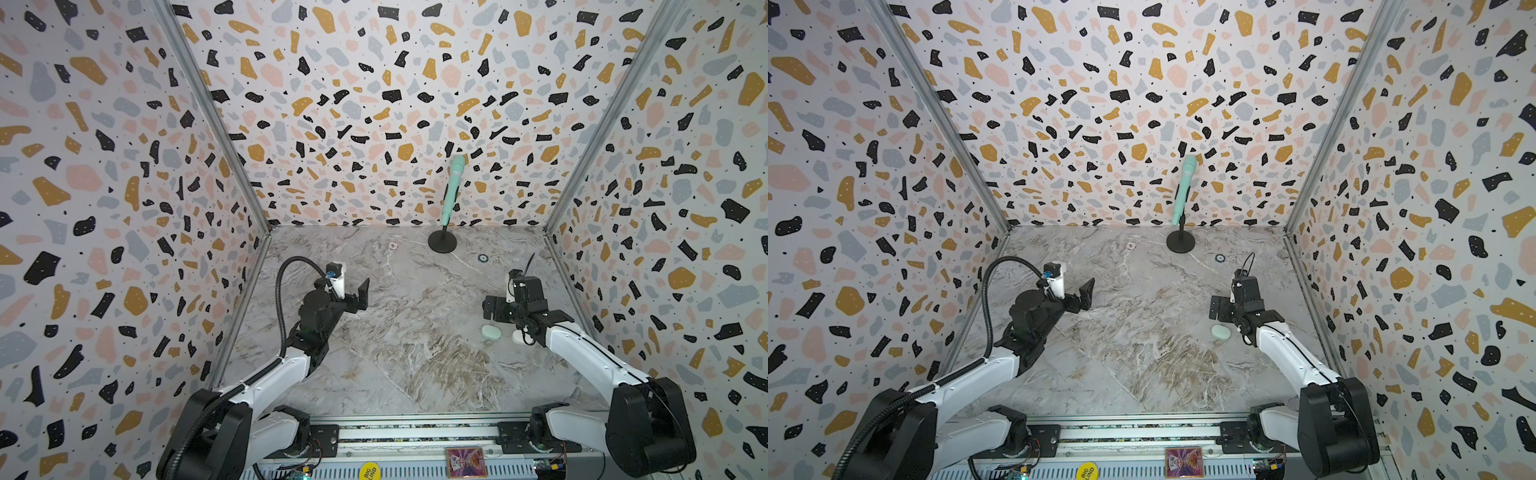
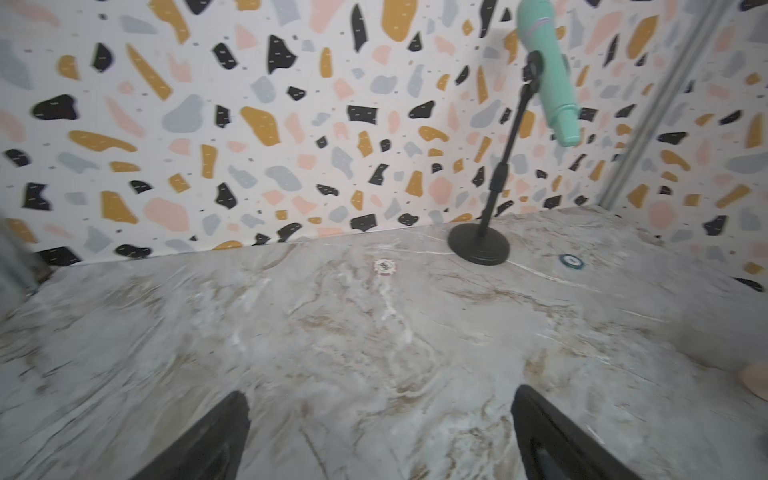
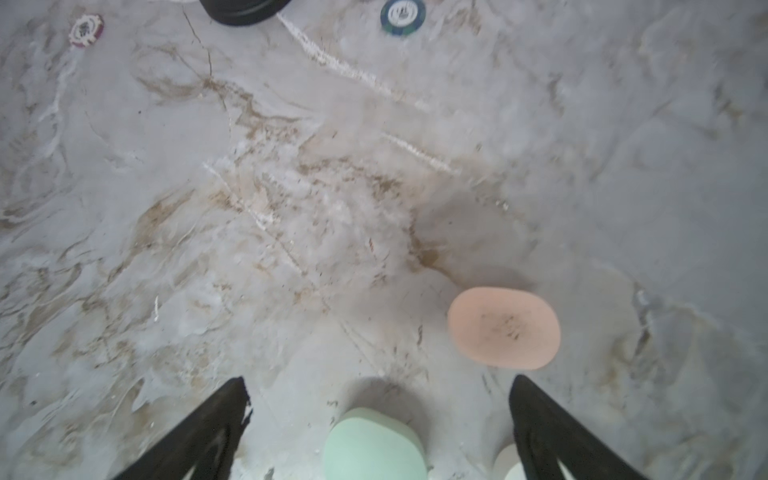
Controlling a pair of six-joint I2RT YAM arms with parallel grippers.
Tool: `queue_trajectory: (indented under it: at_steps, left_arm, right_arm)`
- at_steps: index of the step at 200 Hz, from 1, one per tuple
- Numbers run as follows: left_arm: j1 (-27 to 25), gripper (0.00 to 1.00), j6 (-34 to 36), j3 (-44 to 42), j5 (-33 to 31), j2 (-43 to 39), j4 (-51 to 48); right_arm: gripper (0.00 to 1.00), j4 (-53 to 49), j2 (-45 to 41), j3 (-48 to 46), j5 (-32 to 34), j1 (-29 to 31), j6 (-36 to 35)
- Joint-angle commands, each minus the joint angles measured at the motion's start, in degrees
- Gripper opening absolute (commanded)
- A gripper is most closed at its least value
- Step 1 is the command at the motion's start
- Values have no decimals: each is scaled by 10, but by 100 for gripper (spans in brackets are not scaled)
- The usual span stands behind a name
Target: Insert the wireless bluetooth earbuds into the charging case
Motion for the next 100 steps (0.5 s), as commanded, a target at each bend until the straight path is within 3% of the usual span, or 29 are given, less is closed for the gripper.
queue_trajectory:
  at_steps: [1, 30, 100]
  left_arm:
    - [28, 100, 28, -29, -55, -15, 24]
    - [45, 100, 45, -77, -105, -17, 88]
    - [64, 100, 97, -135, -178, -6, 187]
  right_arm:
    - [99, 74, 5, 2, 75, -8, -41]
    - [99, 217, 29, -45, 121, -11, -81]
    - [100, 570, 103, -176, 112, -19, -163]
